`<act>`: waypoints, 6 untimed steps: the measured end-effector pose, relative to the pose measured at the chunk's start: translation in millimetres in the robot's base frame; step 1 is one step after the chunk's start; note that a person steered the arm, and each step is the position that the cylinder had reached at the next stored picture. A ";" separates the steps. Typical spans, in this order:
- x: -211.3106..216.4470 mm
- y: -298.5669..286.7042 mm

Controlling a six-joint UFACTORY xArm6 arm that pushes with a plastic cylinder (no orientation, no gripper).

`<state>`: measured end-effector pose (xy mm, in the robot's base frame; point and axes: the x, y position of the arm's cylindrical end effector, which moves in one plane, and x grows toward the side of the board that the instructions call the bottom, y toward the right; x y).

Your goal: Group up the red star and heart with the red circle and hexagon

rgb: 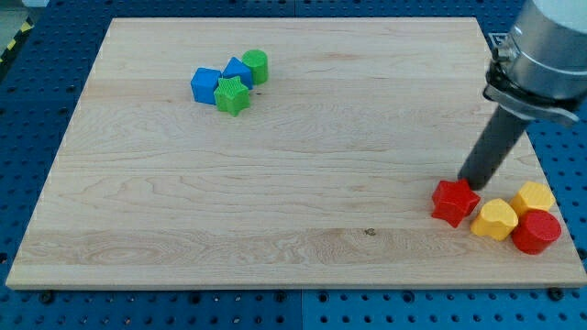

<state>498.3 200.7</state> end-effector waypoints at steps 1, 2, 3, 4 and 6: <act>-11.5 -33.9; -4.6 -69.0; 19.7 -69.0; 32.6 -60.0; 36.5 -25.8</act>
